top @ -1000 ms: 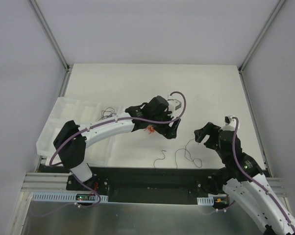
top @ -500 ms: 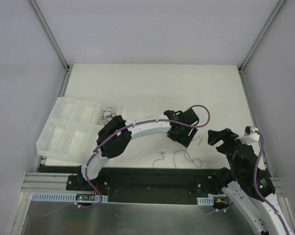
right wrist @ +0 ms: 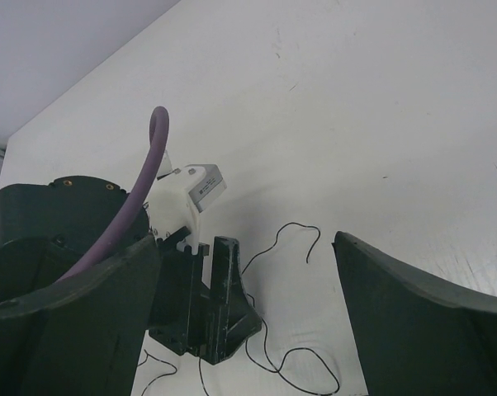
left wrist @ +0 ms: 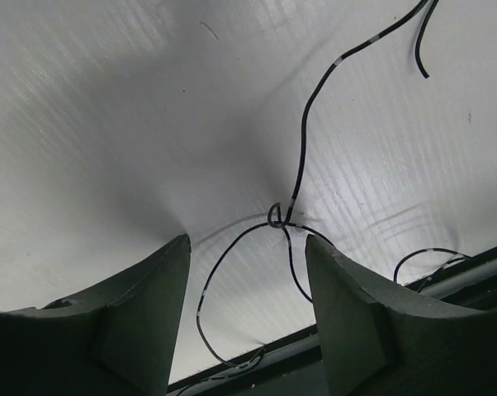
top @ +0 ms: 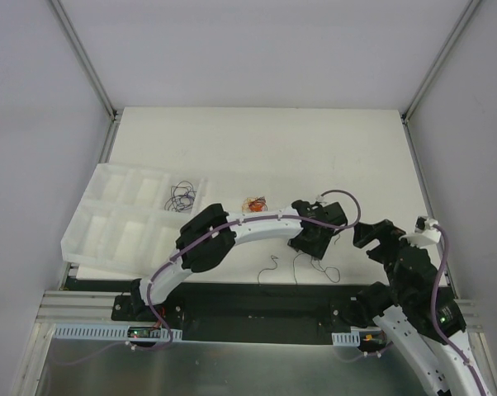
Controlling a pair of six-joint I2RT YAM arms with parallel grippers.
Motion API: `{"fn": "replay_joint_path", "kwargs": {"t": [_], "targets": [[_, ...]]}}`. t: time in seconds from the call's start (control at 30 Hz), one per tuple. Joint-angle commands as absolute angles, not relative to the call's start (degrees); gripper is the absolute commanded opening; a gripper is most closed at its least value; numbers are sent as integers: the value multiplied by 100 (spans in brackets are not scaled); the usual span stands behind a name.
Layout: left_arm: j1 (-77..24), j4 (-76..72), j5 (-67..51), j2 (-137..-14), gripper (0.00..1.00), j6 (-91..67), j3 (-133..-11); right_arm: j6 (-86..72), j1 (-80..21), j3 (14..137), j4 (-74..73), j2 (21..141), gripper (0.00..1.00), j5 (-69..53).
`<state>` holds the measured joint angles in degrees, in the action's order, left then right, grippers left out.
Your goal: Untangle the cables
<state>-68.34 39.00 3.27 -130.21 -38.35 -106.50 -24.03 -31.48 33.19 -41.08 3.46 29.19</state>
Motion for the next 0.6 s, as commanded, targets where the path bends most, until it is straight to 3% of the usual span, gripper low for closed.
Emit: {"fn": "replay_joint_path", "kwargs": {"t": [0.0,0.13,0.27,0.37,0.47,0.57], "targets": [[-6934,4139,702,-13166,57,-4034,-10907,-2487,-3129,3366,-4245,176,89,3023],[-7049,4289,966,-13376,54,-4087,-11012,-2522,-3146,3322,-4263,105,88,3032],[-7093,4543,1168,-13552,42,-4192,-11092,-2558,-3138,3322,-4271,123,89,3015],[-7093,4640,1651,-13457,27,-4175,-11013,-2593,-3129,3313,-4263,114,88,2997],[-7093,4685,2222,-13097,2,-4044,-10811,-2602,-3138,3305,-4280,88,89,2997],[-7084,4685,2662,-12562,0,-3666,-10609,-2602,-3138,3313,-4307,88,89,3015]]}}
